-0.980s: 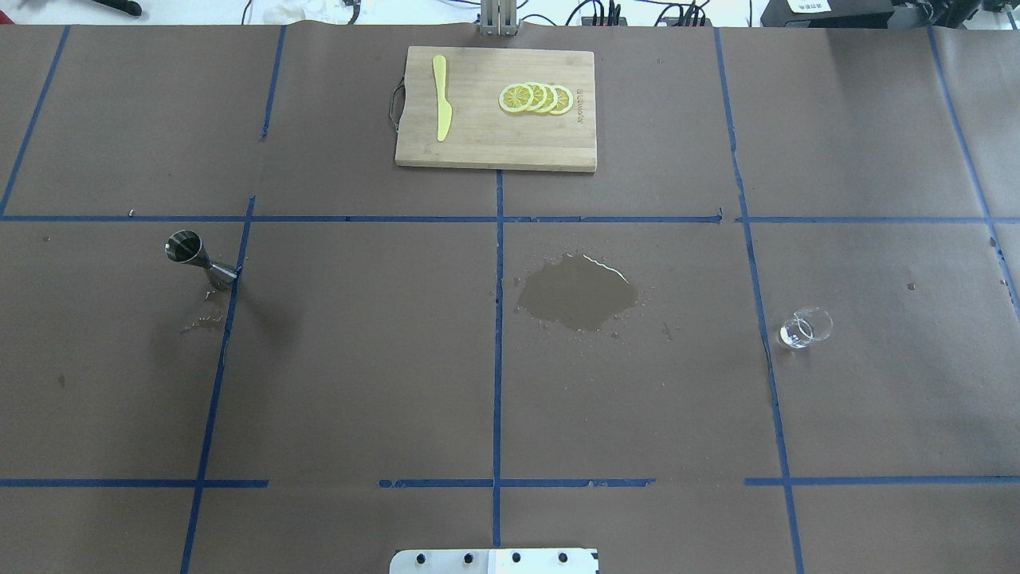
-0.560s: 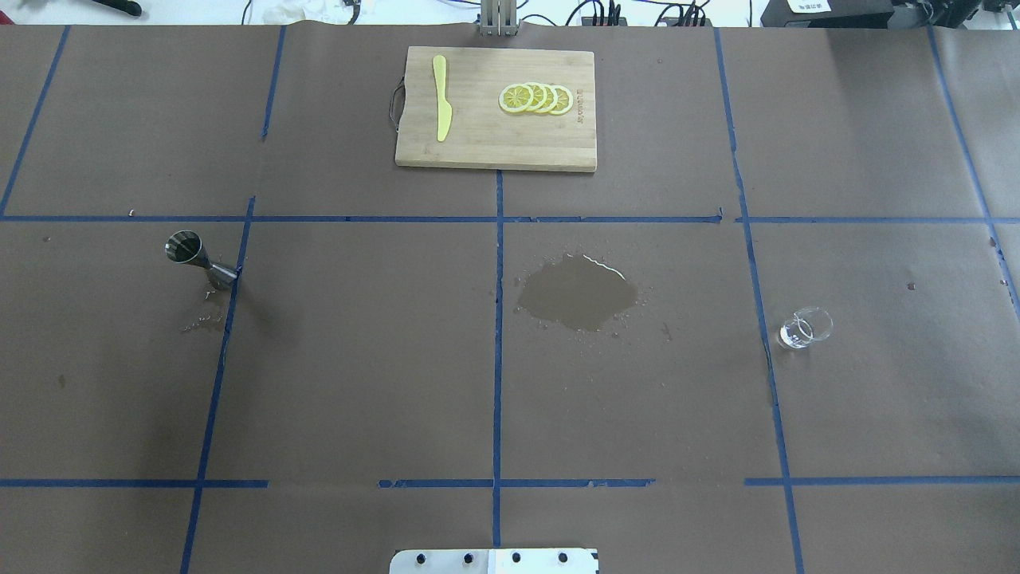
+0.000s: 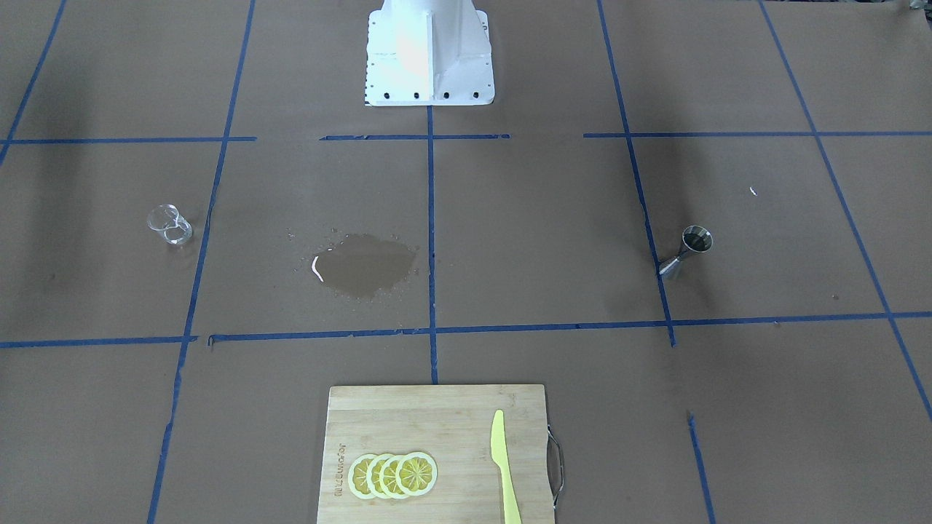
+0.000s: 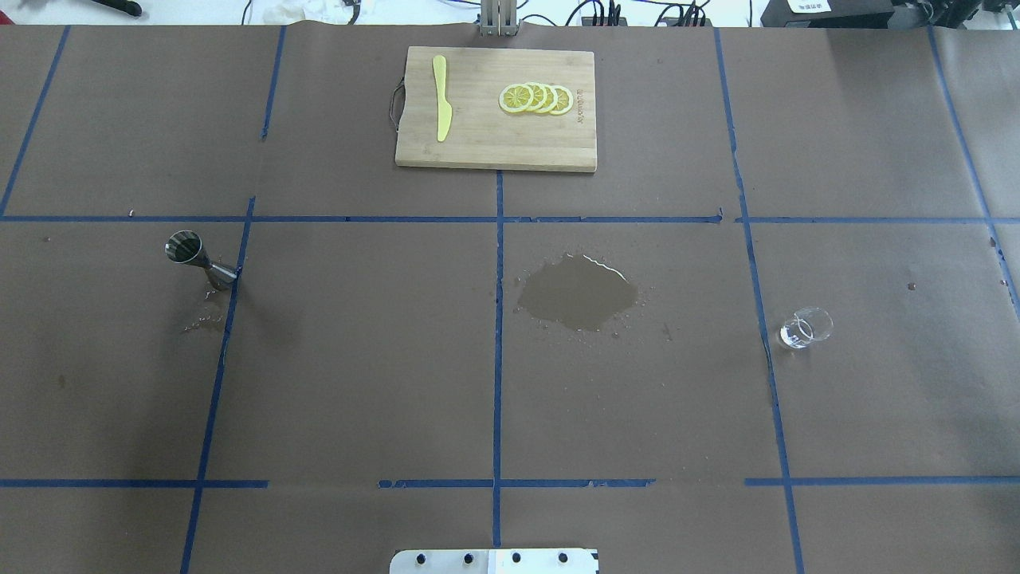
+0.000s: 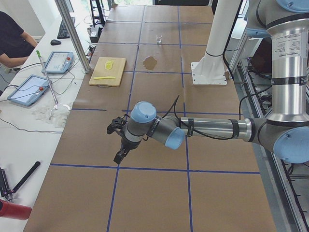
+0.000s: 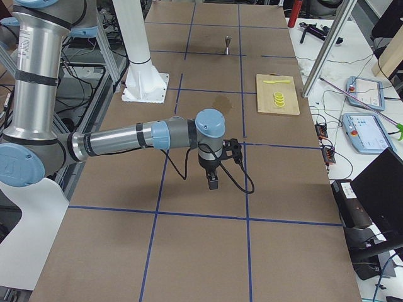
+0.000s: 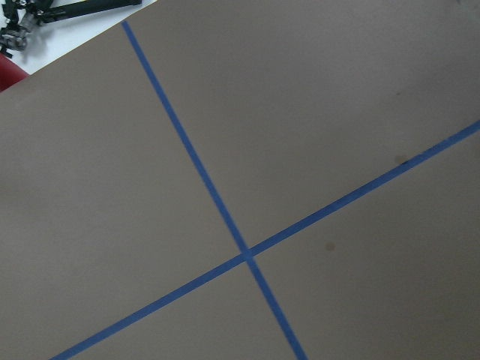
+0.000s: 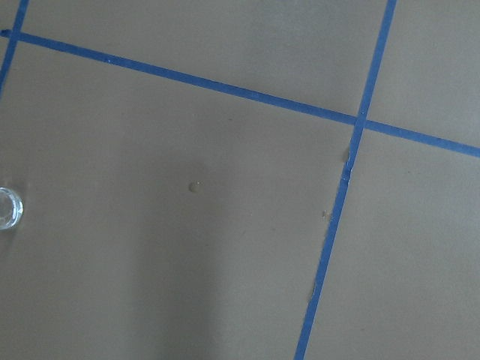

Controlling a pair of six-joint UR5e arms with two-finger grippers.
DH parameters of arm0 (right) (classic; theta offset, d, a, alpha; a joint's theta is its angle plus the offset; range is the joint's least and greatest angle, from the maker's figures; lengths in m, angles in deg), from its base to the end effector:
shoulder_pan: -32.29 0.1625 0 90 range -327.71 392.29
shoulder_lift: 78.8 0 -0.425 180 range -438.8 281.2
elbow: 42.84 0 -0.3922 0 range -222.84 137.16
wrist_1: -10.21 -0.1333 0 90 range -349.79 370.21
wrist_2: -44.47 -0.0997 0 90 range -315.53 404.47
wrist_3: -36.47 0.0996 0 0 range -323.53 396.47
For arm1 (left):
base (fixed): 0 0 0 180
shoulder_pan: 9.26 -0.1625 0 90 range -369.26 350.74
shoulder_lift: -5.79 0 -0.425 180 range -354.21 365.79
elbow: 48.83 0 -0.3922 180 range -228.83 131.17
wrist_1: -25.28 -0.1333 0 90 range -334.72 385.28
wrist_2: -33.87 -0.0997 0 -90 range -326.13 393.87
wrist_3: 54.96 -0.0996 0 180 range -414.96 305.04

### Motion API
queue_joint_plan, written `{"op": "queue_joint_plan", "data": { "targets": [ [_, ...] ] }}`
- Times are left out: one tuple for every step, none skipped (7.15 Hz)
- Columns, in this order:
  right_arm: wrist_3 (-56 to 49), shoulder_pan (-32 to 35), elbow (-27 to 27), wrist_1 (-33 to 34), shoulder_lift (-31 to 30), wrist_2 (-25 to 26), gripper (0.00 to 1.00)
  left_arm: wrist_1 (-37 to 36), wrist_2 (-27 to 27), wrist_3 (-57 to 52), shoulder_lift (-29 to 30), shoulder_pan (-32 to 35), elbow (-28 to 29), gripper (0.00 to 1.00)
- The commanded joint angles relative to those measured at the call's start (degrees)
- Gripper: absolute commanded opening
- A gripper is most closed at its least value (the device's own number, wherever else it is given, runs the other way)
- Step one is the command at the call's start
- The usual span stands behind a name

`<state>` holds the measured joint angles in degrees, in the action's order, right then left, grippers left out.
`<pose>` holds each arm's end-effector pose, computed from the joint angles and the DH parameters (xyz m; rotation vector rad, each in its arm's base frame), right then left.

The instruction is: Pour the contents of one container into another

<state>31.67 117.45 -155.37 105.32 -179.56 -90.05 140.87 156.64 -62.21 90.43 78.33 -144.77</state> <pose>0.0285 -0.4158 0.5590 0.1103 -0.7775 -0.2047 -0.0592 -0.4818 0.6129 0.4689 0.5442 0.2919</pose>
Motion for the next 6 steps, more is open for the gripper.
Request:
{"op": "queue_joint_plan", "data": {
  "targets": [
    [0.06,0.00,1.60,-0.01,0.03,-0.22,1.00,-9.18,-0.51,0.12,3.85,-0.14,2.77,1.00],
    [0.06,0.09,1.79,-0.01,0.03,-0.31,1.00,-13.94,1.93,0.04,4.31,-0.14,2.17,1.00],
    [0.06,0.35,1.70,-0.01,0.03,-0.31,1.00,-17.38,9.00,0.12,4.31,0.03,2.60,1.00],
    [0.06,0.96,1.79,-0.01,0.03,-0.66,1.00,-19.42,13.86,0.12,3.88,0.56,2.60,1.00],
    [0.06,2.10,1.79,-0.01,0.03,-0.92,1.00,-20.05,13.82,0.12,3.96,0.65,2.43,1.00],
    [0.06,2.90,2.57,0.08,-0.23,-2.58,1.00,-19.88,13.30,0.12,4.22,0.74,2.69,1.00]
  ]
}}
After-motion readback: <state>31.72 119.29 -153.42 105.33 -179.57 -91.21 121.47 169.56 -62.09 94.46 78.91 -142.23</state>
